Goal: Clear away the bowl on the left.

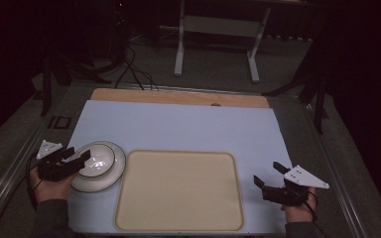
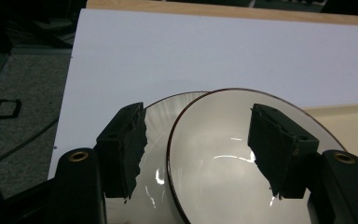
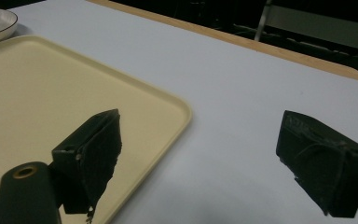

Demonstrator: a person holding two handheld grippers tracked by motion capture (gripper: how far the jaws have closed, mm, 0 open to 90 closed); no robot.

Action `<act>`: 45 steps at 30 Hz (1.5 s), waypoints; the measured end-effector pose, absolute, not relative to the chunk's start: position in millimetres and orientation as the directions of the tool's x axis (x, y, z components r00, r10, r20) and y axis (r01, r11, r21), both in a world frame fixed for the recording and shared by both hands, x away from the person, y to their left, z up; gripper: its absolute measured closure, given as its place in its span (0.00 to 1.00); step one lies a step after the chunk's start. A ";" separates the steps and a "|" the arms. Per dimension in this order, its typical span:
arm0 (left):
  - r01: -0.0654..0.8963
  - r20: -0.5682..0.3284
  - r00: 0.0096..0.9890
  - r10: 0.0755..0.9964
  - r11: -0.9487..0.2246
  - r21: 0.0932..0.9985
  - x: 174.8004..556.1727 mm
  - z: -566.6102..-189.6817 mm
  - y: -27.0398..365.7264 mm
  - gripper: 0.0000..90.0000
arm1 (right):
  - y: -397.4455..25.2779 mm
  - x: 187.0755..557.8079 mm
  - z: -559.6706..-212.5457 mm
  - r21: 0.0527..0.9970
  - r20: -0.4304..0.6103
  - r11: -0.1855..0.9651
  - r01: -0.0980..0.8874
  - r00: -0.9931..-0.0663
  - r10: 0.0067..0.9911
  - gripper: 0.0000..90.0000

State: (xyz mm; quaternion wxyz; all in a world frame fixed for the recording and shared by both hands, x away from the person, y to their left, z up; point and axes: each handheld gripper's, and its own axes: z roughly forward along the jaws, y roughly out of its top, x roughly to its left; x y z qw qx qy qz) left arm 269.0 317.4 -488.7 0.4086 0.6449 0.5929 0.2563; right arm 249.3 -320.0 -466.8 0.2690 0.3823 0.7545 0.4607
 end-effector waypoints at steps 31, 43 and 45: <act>0.665 -0.164 0.107 0.981 0.052 0.745 282.6 -504.6 319.7 0.77 | -319.0 247.8 -465.2 0.909 -0.070 0.285 0.305 -0.562 0.824 0.15; 0.698 -0.231 0.087 0.969 0.107 0.708 287.9 -507.6 321.1 0.84 | -319.1 248.6 -465.9 0.907 -0.070 0.286 0.309 -0.558 0.827 0.15; 0.702 -0.250 0.076 0.965 0.126 0.701 288.3 -507.9 321.7 0.84 | -319.1 248.4 -465.7 0.907 -0.069 0.285 0.309 -0.559 0.826 0.15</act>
